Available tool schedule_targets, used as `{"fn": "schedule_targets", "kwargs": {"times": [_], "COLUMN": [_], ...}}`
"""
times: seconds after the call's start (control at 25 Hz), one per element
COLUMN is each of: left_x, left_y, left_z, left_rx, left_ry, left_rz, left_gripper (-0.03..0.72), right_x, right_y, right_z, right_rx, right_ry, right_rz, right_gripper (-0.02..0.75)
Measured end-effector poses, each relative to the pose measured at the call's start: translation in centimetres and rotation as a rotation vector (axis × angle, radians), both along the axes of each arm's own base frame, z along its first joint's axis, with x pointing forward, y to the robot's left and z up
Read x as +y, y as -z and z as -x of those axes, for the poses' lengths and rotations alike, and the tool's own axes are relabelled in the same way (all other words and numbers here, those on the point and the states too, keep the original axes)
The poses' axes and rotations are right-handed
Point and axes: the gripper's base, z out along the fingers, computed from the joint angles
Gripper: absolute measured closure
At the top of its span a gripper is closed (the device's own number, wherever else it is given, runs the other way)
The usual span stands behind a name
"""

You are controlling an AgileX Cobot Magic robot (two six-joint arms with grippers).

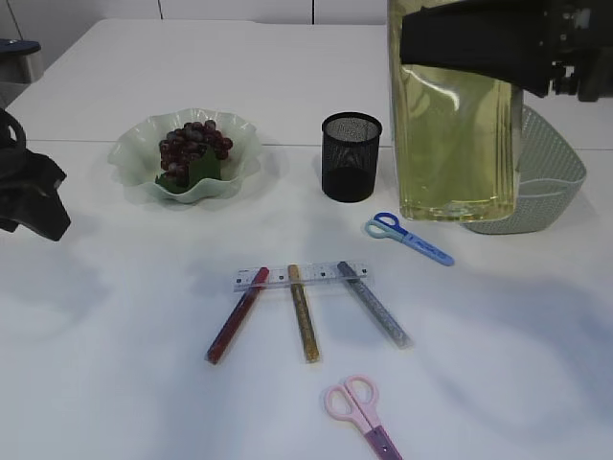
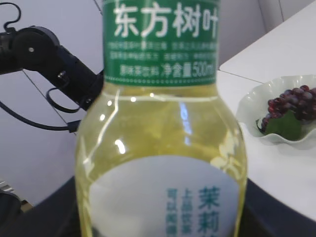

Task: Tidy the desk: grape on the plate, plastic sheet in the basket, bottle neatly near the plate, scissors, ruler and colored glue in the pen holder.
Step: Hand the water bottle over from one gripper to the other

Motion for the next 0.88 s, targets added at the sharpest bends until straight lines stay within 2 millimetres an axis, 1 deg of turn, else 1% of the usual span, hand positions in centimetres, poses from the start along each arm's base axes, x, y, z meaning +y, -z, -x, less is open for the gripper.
{"fn": "schedule_targets", "kwargs": {"times": [0.2, 0.48, 0.56, 0.68, 0.76, 0.88], "left_x": [0.0, -0.4, -0.6, -1.0, -1.5, -2.3], "left_y": [-0.1, -0.5, -0.4, -0.1, -0.2, -0.3], "left_z": [-0.2, -1.2, -1.5, -1.6, -1.3, -0.6], "left_rx": [-0.028, -0.144, -0.188, -0.276, -0.346, -0.462], "left_ry": [-0.003, -0.023, -0.015, -0.008, -0.003, 0.058], "left_rz": [0.006, 0.062, 0.081, 0.153, 0.233, 0.299], "left_gripper": [0.309, 0.309, 0.309, 0.309, 0.309, 0.309], "right_x": [0.1, 0.2, 0.2, 0.2, 0.2, 0.2], "right_y": [-0.2, -0.2, -0.2, -0.2, -0.2, -0.2], "right_z": [0.2, 0.3, 0.3, 0.3, 0.3, 0.3], "right_rx": [-0.01, -0.018, -0.02, -0.02, -0.02, -0.02], "right_ry": [-0.028, -0.036, -0.036, -0.036, -0.038, -0.038], "right_rz": [-0.018, -0.017, -0.015, -0.015, -0.016, -0.016], "right_gripper": [0.277, 0.277, 0.277, 0.277, 0.277, 0.277]}}
